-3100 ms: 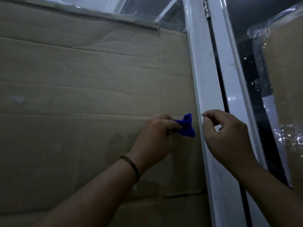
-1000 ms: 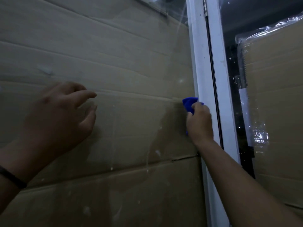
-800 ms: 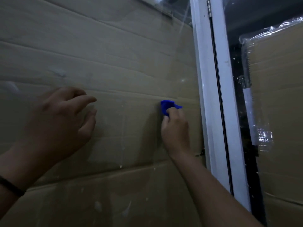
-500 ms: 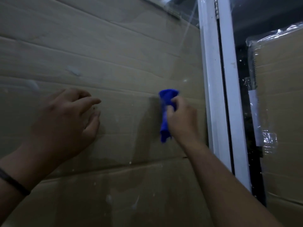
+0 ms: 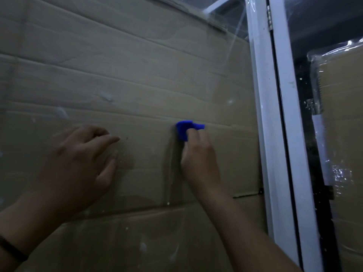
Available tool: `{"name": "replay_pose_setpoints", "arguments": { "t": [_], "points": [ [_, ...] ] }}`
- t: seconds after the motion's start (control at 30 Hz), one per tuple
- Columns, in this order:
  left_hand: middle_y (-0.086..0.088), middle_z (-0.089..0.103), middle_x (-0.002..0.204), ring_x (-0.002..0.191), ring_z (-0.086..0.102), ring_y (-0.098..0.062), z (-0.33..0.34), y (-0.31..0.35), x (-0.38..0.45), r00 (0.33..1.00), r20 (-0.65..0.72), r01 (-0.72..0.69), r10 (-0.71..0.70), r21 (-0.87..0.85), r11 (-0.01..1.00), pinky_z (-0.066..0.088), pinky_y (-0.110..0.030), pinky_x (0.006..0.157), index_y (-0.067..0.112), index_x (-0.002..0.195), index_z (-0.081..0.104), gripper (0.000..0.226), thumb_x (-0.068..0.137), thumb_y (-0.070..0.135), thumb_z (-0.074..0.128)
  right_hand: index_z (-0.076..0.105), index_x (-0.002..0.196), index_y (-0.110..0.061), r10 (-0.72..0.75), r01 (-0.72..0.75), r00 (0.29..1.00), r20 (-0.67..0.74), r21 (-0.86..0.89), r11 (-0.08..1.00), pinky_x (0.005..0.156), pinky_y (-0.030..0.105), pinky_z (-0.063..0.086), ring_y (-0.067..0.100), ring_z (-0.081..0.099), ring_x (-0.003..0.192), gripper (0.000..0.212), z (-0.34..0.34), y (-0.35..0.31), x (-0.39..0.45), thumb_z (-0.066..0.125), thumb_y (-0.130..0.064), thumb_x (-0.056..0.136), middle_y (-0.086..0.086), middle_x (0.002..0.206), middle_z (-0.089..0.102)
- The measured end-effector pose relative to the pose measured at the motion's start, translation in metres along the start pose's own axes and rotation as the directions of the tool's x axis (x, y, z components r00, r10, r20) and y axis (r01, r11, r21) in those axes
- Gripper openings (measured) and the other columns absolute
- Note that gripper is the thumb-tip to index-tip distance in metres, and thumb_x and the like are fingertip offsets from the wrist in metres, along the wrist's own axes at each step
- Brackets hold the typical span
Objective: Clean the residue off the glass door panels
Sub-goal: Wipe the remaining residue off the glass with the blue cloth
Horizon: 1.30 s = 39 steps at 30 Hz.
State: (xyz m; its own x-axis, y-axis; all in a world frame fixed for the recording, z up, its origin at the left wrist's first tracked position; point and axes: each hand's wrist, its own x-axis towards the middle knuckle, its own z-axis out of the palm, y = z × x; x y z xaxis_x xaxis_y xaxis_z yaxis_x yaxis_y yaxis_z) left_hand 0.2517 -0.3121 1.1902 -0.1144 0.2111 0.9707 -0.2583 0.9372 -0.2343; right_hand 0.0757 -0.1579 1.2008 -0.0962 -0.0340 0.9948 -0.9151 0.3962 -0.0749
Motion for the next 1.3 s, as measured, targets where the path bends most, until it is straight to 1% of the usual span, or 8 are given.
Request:
{"name": "replay_pose_setpoints", "arguments": {
  "t": [0.1, 0.23, 0.37, 0.57, 0.77, 0.87, 1.03, 1.3],
  "points": [
    [-0.007, 0.063, 0.101, 0.093, 0.056, -0.029, -0.003, 0.007, -0.002, 0.999, 0.027, 0.034, -0.036, 0.049, 0.998, 0.047, -0.046, 0.082, 0.014, 0.105, 0.071, 0.041, 0.078, 0.038, 0.051, 0.057, 0.104, -0.002, -0.135, 0.121, 0.988, 0.07, 0.18, 0.976, 0.075, 0.03, 0.035, 0.032, 0.052, 0.091, 0.019, 0.0, -0.032, -0.005, 0.051, -0.001, 0.086, 0.018, 0.102, 0.056],
    [-0.01, 0.065, 0.103, 0.095, 0.058, -0.031, -0.012, 0.015, -0.006, 0.996, 0.039, 0.075, -0.079, 0.097, 0.992, 0.046, -0.045, 0.084, 0.011, 0.104, 0.072, 0.044, 0.076, 0.036, 0.05, 0.061, 0.102, -0.007, 0.102, -0.077, 0.993, -0.067, 0.306, 0.949, 0.07, 0.022, 0.029, 0.029, 0.056, 0.092, 0.017, -0.024, -0.007, 0.021, 0.055, -0.008, 0.087, 0.015, 0.101, 0.063],
    [-0.011, 0.066, 0.11, 0.099, 0.06, -0.033, -0.02, 0.019, -0.013, 0.993, 0.072, 0.085, -0.096, 0.138, 0.987, 0.048, -0.05, 0.085, 0.009, 0.11, 0.07, 0.046, 0.078, 0.034, 0.049, 0.055, 0.107, -0.003, 0.199, -0.171, 0.955, -0.219, 0.139, 0.975, 0.072, 0.024, 0.031, 0.028, 0.053, 0.092, 0.019, -0.044, 0.035, 0.051, 0.05, -0.005, 0.089, 0.02, 0.11, 0.056],
    [-0.011, 0.063, 0.118, 0.105, 0.059, -0.033, -0.028, 0.021, -0.031, 0.99, 0.082, 0.097, -0.116, 0.205, 0.974, 0.047, -0.049, 0.087, 0.008, 0.116, 0.067, 0.047, 0.079, 0.033, 0.05, 0.053, 0.105, 0.002, 0.081, -0.086, 0.995, -0.052, -0.09, 0.992, 0.069, 0.034, 0.031, 0.038, 0.05, 0.092, 0.019, -0.015, 0.043, 0.046, 0.044, 0.004, 0.088, 0.024, 0.106, 0.051],
    [-0.015, 0.061, 0.12, 0.108, 0.058, -0.036, -0.039, 0.025, -0.04, 0.99, 0.056, 0.12, -0.132, 0.187, 0.975, 0.047, -0.055, 0.088, 0.006, 0.117, 0.066, 0.046, 0.081, 0.03, 0.05, 0.058, 0.083, -0.002, -0.123, 0.125, 0.992, -0.026, 0.082, 0.989, 0.059, 0.034, 0.043, 0.036, 0.056, 0.071, 0.017, 0.003, -0.032, -0.006, 0.059, 0.012, 0.073, 0.02, 0.083, 0.059],
    [-0.015, 0.061, 0.118, 0.107, 0.058, -0.035, -0.048, 0.025, -0.038, 0.991, 0.046, 0.111, -0.122, 0.194, 0.975, 0.046, -0.053, 0.089, 0.006, 0.115, 0.067, 0.046, 0.079, 0.03, 0.051, 0.062, 0.091, -0.002, -0.241, 0.227, 0.969, 0.057, 0.184, 0.956, 0.066, 0.03, 0.042, 0.033, 0.057, 0.076, 0.018, 0.006, -0.056, -0.022, 0.059, 0.008, 0.077, 0.017, 0.089, 0.061],
    [-0.011, 0.061, 0.117, 0.106, 0.057, -0.033, -0.071, 0.005, -0.04, 0.997, 0.033, 0.068, -0.077, 0.212, 0.975, 0.043, -0.048, 0.089, 0.01, 0.114, 0.067, 0.045, 0.077, 0.032, 0.052, 0.06, 0.097, -0.002, 0.047, -0.043, 0.999, -0.005, 0.344, 0.938, 0.07, 0.03, 0.03, 0.034, 0.055, 0.087, 0.013, -0.015, -0.033, -0.001, 0.055, -0.002, 0.084, 0.019, 0.095, 0.06],
    [-0.009, 0.061, 0.115, 0.105, 0.056, -0.03, -0.101, -0.045, -0.046, 0.999, 0.053, 0.004, -0.014, 0.184, 0.983, 0.038, -0.044, 0.088, 0.012, 0.114, 0.067, 0.045, 0.078, 0.033, 0.051, 0.055, 0.102, 0.002, 0.243, -0.242, 0.968, -0.061, 0.019, 0.97, 0.07, 0.034, 0.033, 0.039, 0.052, 0.091, 0.016, -0.011, -0.017, 0.008, 0.051, -0.004, 0.088, 0.024, 0.105, 0.053]
  ]
}}
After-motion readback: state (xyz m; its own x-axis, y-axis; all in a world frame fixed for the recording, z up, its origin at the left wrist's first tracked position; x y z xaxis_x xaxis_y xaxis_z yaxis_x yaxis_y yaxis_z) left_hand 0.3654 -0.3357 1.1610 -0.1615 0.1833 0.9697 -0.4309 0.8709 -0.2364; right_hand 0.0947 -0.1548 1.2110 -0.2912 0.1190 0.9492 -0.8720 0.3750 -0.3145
